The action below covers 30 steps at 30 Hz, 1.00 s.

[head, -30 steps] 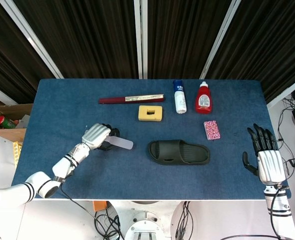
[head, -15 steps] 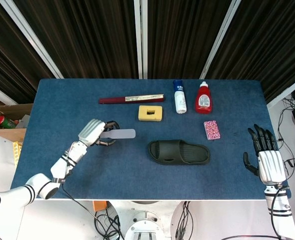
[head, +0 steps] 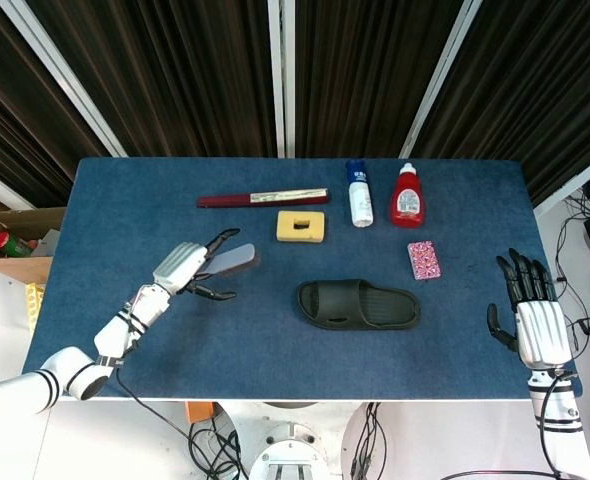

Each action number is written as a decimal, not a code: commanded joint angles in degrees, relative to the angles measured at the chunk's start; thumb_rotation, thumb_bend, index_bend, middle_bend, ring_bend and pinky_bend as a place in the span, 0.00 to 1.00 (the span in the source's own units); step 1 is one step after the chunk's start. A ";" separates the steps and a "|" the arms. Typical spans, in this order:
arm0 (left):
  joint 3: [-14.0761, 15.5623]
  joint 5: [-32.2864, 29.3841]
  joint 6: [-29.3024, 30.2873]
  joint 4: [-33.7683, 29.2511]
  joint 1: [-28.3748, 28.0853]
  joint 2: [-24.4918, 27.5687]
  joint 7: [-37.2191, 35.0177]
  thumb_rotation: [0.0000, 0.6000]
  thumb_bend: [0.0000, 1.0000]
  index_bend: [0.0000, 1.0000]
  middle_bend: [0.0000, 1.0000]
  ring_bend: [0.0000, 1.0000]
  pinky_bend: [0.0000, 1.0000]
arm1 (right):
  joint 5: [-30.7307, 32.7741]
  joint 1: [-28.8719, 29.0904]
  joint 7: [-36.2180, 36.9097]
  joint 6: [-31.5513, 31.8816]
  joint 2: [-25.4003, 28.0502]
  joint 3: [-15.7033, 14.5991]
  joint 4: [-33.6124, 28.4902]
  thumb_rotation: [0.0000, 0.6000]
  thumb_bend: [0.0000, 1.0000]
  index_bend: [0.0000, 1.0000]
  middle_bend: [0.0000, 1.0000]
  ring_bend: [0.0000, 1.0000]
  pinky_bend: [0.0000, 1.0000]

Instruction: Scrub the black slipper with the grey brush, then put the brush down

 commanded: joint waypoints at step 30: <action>-1.39 0.01 4.39 3.14 0.34 -5.89 14.15 1.00 0.70 1.00 1.00 1.00 1.00 | -3.89 1.96 -0.35 -0.72 0.09 -0.54 -1.00 1.00 0.58 0.00 0.00 0.00 0.00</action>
